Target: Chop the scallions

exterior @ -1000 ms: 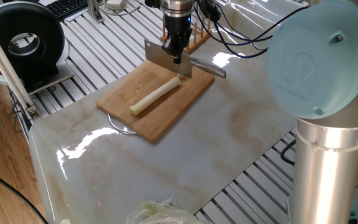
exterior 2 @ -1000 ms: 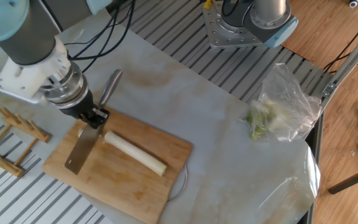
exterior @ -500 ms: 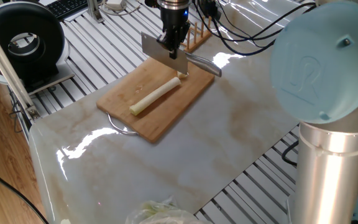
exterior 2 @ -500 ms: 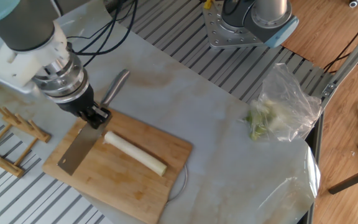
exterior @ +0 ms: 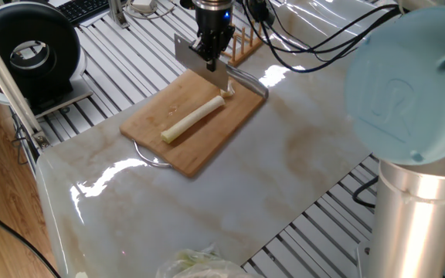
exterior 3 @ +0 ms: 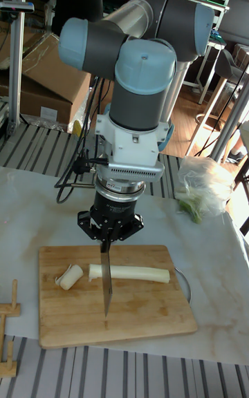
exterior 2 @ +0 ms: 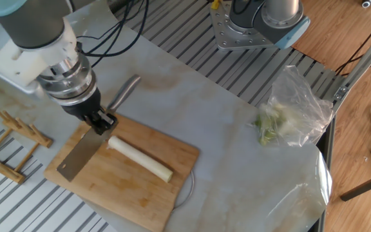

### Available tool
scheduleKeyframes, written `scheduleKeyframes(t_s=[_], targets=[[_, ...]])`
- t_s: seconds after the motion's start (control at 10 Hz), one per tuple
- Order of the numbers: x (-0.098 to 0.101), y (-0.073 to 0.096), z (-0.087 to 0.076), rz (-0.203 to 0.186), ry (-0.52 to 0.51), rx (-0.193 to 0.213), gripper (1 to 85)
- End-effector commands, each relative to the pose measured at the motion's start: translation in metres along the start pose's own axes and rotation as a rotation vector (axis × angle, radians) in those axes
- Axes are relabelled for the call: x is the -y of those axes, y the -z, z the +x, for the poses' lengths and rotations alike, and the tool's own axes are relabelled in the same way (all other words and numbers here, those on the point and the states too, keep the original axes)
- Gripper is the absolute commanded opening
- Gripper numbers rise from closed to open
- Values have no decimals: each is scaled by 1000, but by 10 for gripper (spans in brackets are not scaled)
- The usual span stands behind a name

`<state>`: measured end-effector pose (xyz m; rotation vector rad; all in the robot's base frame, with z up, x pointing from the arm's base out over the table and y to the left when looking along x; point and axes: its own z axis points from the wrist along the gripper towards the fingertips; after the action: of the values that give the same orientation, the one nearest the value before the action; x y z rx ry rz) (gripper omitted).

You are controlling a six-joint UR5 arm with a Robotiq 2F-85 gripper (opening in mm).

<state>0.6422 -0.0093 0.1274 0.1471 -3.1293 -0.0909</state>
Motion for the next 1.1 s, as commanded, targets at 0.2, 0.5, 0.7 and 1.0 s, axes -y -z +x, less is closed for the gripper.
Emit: scheduleKeyframes(t_s=[0.2,0.5,0.7,1.0], targets=[[-18,-2,1,15,-24,13,13],[-17,-12,6,54,-37,21,13],[-26,-18,11,35,-45,33,13],[-33,-24,25,32,-48,46,13]])
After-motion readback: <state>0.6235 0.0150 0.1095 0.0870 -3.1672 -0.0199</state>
